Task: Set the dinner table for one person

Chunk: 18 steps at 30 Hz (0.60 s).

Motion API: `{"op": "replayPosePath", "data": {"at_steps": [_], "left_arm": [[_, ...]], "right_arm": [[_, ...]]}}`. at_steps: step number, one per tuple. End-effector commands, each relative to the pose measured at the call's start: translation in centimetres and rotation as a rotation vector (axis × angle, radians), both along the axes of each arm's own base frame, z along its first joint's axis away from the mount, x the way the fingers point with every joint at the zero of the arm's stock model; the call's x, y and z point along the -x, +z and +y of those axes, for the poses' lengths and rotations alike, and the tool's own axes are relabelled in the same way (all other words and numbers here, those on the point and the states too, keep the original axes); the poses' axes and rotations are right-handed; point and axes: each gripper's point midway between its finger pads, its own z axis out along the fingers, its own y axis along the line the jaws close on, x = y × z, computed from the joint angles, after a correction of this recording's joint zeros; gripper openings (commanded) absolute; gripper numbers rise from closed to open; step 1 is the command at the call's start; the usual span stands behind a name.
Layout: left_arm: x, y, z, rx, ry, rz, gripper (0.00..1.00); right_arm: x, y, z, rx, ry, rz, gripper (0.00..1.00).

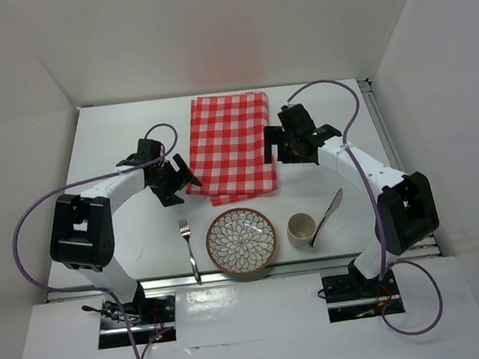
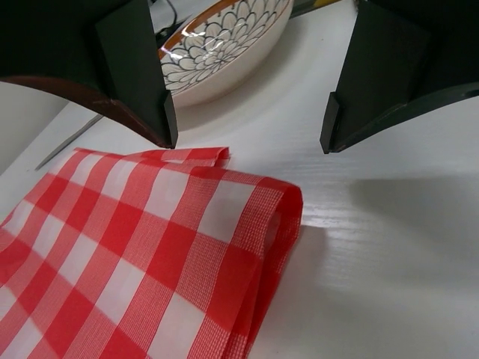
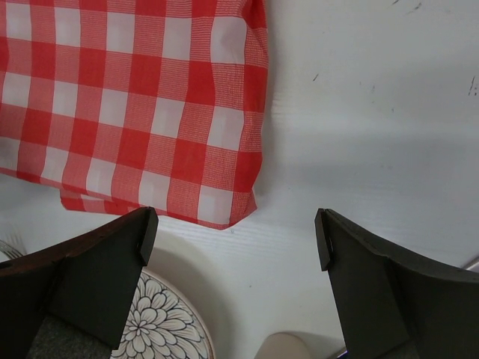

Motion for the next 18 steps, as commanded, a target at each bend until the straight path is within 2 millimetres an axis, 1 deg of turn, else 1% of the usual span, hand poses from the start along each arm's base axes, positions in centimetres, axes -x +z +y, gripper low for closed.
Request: {"op": "replayPosePath", "data": {"at_steps": [1,4,6,7,10,11,13,14,16,17,18], "left_arm": [[-1.9,1.0,-0.7,0.041,0.047,-0.017,0.96],[-2.7,0.1,-0.8,0.046,0.065,0.008,0.96],[-2.8,-0.9,-0.9,0.046,0.078,0.039,0.96],[-2.8,-0.9,-0.9,0.046,0.078,0.039,0.96],[-2.9,-1.3,-0.9,0.036,0.118,0.059,0.94],[-2.6,-1.5,-1.1,0.027,0.127,0.072,0.92],[-2.4,-1.7,-1.2,0.017,0.148,0.086,0.91],[-2.5,-2.1,-1.2,0.003,0.180,0.100,0.91],[-2.7,-2.5,-1.1,0.006,0.214,0.113,0.87],[-3.1,-2.5,-1.0,0.008,0.247,0.109,0.87],[-3.2,-2.9,-1.2,-0.002,0.255,0.111,0.85]], "right_arm": [[-0.5,1.6,0.1,-0.005,-0.008,-0.047,1.00],[-0.5,1.6,0.1,-0.005,-0.008,-0.047,1.00],[-0.3,1.5,0.1,-0.007,-0.015,-0.037,1.00],[-0.3,1.5,0.1,-0.007,-0.015,-0.037,1.00],[-0.3,1.5,0.1,-0.007,-0.015,-0.037,1.00],[-0.3,1.9,0.1,-0.011,-0.015,-0.046,1.00],[-0.3,1.9,0.1,-0.011,-0.015,-0.046,1.00],[-0.3,1.9,0.1,-0.011,-0.015,-0.046,1.00],[-0.1,1.7,0.0,-0.013,-0.023,-0.035,1.00],[0.0,1.7,0.2,-0.020,-0.017,-0.032,1.00],[0.0,1.7,0.2,-0.020,-0.017,-0.032,1.00]]}}
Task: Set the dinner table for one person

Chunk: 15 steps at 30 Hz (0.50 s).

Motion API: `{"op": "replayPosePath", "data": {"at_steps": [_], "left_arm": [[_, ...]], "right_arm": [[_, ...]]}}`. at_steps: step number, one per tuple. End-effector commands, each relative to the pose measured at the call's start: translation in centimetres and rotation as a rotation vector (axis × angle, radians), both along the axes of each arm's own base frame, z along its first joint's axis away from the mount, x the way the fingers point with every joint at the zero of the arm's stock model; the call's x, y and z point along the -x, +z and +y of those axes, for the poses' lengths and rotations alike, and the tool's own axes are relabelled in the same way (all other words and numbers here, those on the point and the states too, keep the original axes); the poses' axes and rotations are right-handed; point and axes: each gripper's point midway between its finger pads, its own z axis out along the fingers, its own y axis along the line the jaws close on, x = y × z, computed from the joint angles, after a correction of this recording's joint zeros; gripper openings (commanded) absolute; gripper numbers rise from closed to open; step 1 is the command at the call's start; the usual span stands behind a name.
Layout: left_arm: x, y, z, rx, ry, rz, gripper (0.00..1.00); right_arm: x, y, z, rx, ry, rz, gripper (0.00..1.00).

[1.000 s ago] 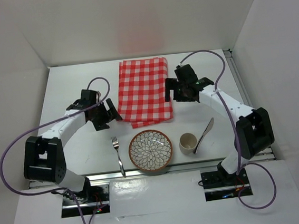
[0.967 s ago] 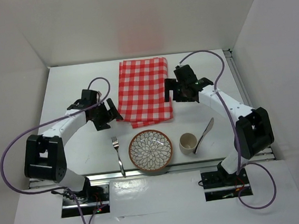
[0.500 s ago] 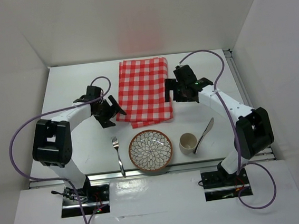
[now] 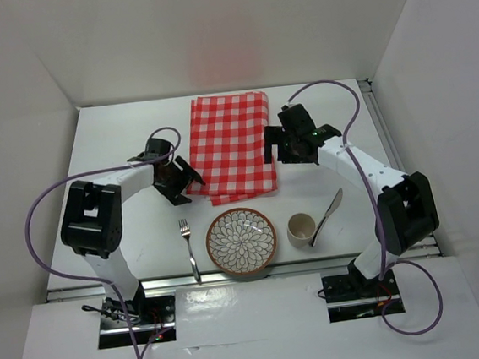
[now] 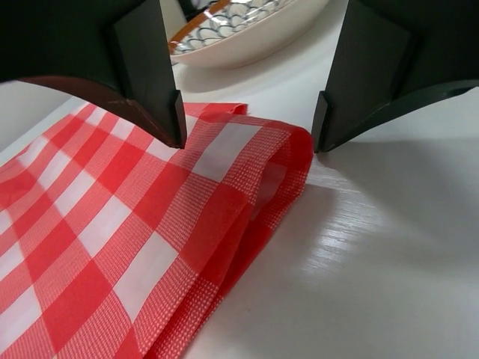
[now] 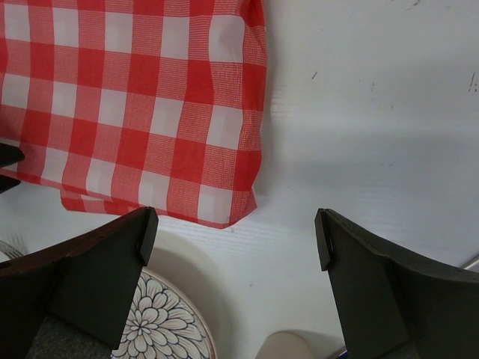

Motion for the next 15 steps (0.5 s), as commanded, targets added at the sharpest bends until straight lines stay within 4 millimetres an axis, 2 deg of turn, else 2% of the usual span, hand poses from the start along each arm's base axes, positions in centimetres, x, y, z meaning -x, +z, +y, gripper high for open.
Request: {"op": "replayPosePath", "data": {"at_steps": [1,4,5,6,7,9,10,11,12,14,15], "left_arm": [[-1.3,-1.0,0.2,-0.025,0.098,0.019,0.84],[-1.5,-1.8,0.6,-0.048,0.128,0.029,0.75],[-2.3,-1.1,0.4,-0.045,0.119,0.003,0.70],[-2.6,-0.9,0.6,-0.055,0.125,-0.005,0.49],[-3.0,-0.8,0.5,-0.059,0.110,-0.015,0.40],[-4.3,0.7,0.5,-0.071,0.088,-0.056,0.20],[-4.7,1.3,0.4,-0.072,0.079,-0.071,0.03],[-5.0,1.8,0.4,-0.080,0.060,-0.084,0.00],[-6.1,3.5,-0.3,-0.051,0.036,-0.128,0.00],[-6.8,5.0,-0.6,-0.046,0.008,-0.155,0.00],[-7.8,7.0,-1.4,-0.034,-0.027,-0.204,0.00]], "right_arm": [[-0.1,1.8,0.2,-0.018,-0.008,-0.037,1.00],[0.6,1.4,0.1,-0.026,-0.009,-0.024,1.00],[0.9,1.5,0.2,-0.033,-0.003,-0.022,1.00],[1.7,0.4,0.1,-0.033,0.007,0.010,1.00],[1.9,0.8,0.3,-0.055,0.008,-0.006,1.00],[3.1,-0.6,0.5,-0.075,0.034,0.028,1.00],[3.0,-0.7,0.9,-0.101,0.036,0.014,1.00],[3.4,-0.7,1.3,-0.127,0.057,0.013,1.00],[3.5,-1.3,1.6,-0.147,0.070,0.003,1.00],[3.9,-1.9,2.3,-0.179,0.099,0.009,1.00],[4.2,-2.0,2.8,-0.206,0.124,0.014,1.00]]}}
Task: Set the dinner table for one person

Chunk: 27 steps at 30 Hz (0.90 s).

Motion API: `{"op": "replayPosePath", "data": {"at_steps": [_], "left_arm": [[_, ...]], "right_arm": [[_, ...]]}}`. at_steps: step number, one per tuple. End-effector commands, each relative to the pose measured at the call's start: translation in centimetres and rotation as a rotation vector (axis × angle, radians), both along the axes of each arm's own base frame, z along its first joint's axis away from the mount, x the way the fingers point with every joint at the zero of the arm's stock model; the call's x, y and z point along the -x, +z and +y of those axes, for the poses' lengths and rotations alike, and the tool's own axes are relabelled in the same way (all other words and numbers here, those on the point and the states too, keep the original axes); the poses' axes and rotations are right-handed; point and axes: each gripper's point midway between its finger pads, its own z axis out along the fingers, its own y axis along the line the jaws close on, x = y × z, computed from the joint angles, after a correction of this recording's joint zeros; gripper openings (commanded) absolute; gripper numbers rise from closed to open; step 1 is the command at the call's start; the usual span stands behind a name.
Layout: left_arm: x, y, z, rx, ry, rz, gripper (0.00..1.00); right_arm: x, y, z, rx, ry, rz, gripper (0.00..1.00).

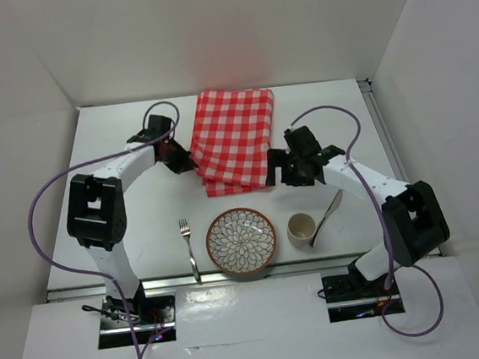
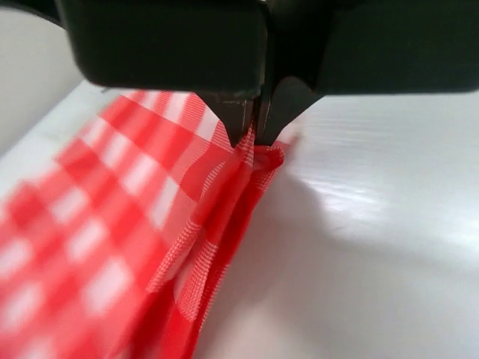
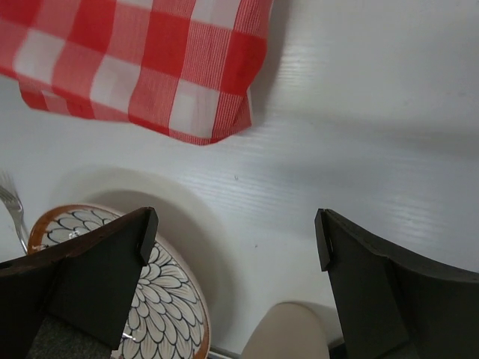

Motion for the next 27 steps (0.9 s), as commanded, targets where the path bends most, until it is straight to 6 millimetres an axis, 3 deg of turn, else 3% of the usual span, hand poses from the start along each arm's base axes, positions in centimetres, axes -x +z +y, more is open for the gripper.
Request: {"op": "replayPosePath", "data": {"at_steps": [1,2,3,5,6,10,11,14,20,27], "left_arm": [[-3.1,5.4,-1.3,0.009,-0.086,-0.143,0.00],[-3.4,6.4,-1.5,0.015,-0.101,-0.160,0.00],[-4.2,9.1,-2.4,0.028,-0.135,-0.223,0.00],[-4.6,11.0,-2.8,0.047,-0.156,-0.255,0.00],[-5.3,13.4,-3.2,0.061,-0.170,-0.313,0.00],[-5.4,17.3,-4.3,0.105,-0.204,-0.389,0.00],[-5.4,17.3,-4.3,0.105,-0.204,-0.389,0.00],[-5.8,19.8,-5.0,0.131,-0.197,-0.447,0.00],[-6.2,24.1,-6.5,0.161,-0.202,-0.538,0.00],[-6.4,27.3,-6.5,0.172,-0.203,-0.600,0.00]], "right_arm": [[-0.4,1.6,3.1,-0.142,0.087,-0.077,1.00],[-0.5,1.1,3.4,-0.150,0.093,-0.076,1.00],[-0.3,1.3,4.1,-0.164,0.114,-0.086,1.00],[-0.2,0.2,5.1,-0.167,0.139,-0.089,1.00],[-0.3,0.2,5.2,-0.180,0.130,-0.095,1.00],[-0.6,-0.5,7.4,-0.210,0.121,-0.126,1.00],[-0.5,-0.5,8.3,-0.221,0.128,-0.133,1.00],[-1.3,-1.2,10.0,-0.197,0.073,-0.167,1.00],[-2.3,-4.3,10.6,-0.176,-0.161,-0.123,1.00],[-3.4,-4.0,11.4,-0.301,-0.260,-0.163,0.94]]}}
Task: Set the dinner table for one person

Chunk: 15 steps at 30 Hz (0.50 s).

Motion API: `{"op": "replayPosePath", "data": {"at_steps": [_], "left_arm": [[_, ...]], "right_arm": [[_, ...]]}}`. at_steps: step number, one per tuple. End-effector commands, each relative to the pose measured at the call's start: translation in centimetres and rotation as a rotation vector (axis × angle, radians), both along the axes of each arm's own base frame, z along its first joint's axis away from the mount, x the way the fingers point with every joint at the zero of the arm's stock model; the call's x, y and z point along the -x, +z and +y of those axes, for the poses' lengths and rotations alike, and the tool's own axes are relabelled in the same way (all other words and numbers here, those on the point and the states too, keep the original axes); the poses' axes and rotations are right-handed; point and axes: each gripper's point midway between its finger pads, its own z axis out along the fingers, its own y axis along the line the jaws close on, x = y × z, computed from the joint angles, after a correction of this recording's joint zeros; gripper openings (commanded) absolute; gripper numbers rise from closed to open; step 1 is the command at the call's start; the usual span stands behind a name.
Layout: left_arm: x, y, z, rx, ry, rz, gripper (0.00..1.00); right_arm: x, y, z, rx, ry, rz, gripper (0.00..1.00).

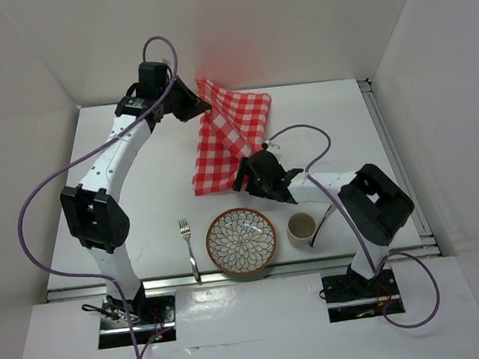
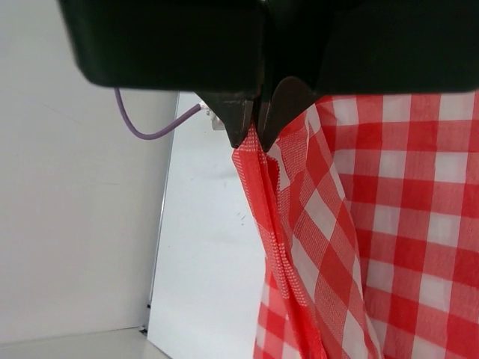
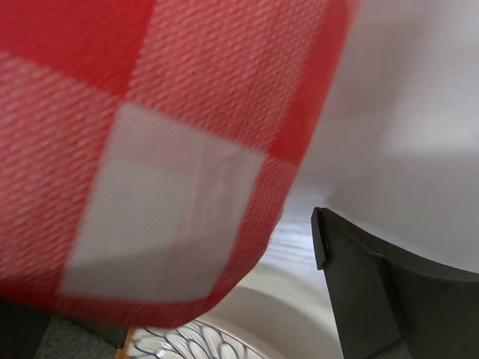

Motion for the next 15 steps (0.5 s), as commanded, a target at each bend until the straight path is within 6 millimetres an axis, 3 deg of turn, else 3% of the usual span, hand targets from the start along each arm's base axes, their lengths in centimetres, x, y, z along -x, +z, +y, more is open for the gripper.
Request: {"op": "replayPosePath", "data": {"at_steps": [1,4,6,9,10,12,13,14,15], "left_arm": [[0.4,5.5,0.0,0.051,0.003,-0.105,0.00],[0.5,6.6,0.0,0.056,0.002,-0.124,0.00],[0.3,6.2,0.0,0.054,0.002,-0.116,0.00],[0.4,6.2,-0.1,0.058,-0.006,-0.114,0.00],[0.5,6.2,-0.3,0.062,-0.013,-0.113,0.00],[0.5,6.3,-0.3,0.070,-0.009,-0.108,0.00],[0.7,6.7,-0.2,0.072,-0.009,-0.116,0.00],[0.7,6.7,-0.2,0.072,-0.009,-0.116,0.00],[0.7,7.1,-0.2,0.075,-0.009,-0.125,0.00]], "right_arm": [[-2.6,2.5,1.5,-0.133,-0.076,-0.123,0.94],[-3.0,3.4,2.3,-0.173,-0.060,-0.149,0.90],[-2.9,4.3,2.6,-0.195,-0.034,-0.174,0.89],[-2.8,4.2,2.6,-0.207,-0.050,-0.158,0.89],[-3.0,4.7,2.8,-0.216,-0.049,-0.167,0.85],[-3.5,4.3,3.0,-0.203,-0.057,-0.162,0.72],[-3.9,5.2,3.3,-0.221,-0.064,-0.167,0.62],[-3.8,4.5,3.3,-0.198,-0.065,-0.141,0.41],[-4.3,4.2,2.8,-0.167,-0.093,-0.141,0.30]]}}
